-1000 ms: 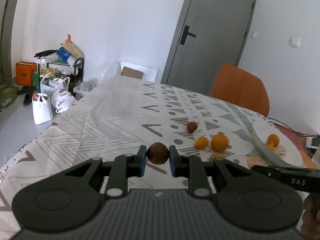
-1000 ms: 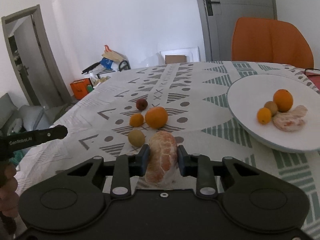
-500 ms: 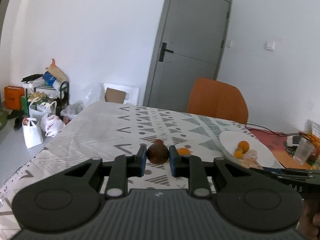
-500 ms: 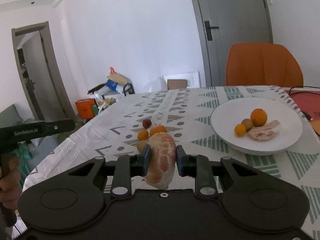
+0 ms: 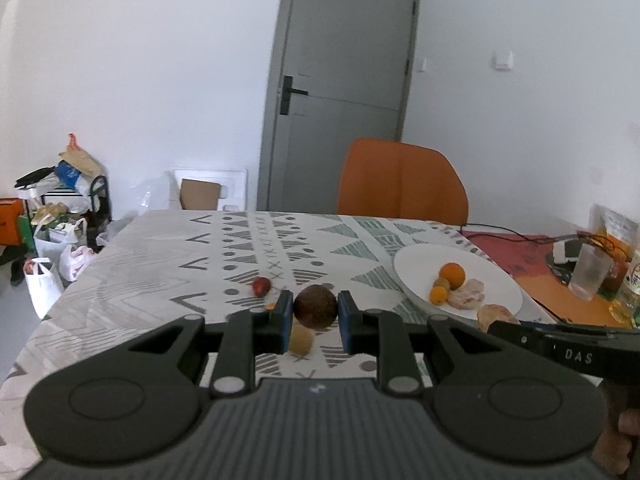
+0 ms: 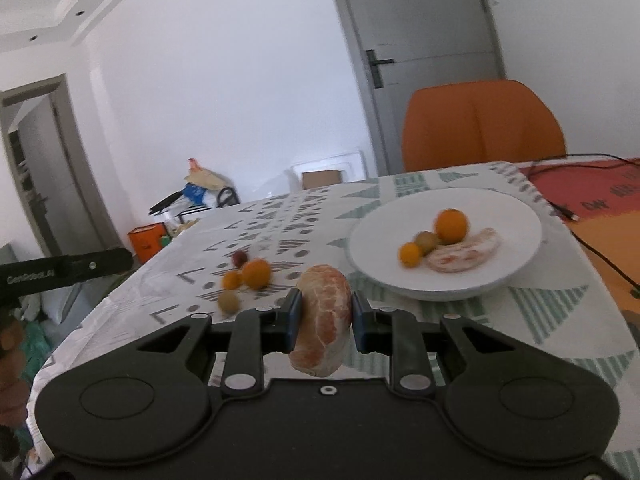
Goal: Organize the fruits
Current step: 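Carry both fruits over the white plate and open both tools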
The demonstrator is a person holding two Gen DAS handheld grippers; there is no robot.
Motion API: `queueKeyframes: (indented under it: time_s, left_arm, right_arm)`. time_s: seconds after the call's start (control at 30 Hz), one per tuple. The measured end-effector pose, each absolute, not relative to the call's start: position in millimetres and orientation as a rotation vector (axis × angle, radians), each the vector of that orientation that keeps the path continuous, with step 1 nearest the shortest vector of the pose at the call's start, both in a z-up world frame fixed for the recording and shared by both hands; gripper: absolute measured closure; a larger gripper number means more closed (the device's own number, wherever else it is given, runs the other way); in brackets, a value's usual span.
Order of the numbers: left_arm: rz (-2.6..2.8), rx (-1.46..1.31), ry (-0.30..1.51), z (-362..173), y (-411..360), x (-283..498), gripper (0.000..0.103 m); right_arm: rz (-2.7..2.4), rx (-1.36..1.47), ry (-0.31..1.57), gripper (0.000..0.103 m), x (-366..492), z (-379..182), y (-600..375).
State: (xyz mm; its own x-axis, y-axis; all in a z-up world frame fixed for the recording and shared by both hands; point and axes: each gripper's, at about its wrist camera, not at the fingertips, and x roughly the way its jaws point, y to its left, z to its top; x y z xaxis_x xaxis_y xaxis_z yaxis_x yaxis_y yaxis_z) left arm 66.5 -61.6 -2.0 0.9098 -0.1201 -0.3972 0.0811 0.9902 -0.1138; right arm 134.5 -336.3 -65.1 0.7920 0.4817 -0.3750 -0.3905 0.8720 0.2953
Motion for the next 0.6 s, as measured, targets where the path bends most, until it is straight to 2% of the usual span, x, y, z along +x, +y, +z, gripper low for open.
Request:
queueKeyframes:
  time_s: [0.6]
  left_arm:
    - [-0.229,-0.023,0.484,-21,-131,128,0.081]
  right_arm:
    - [0.312,0.29,0.462,0.079,168,-77,-395]
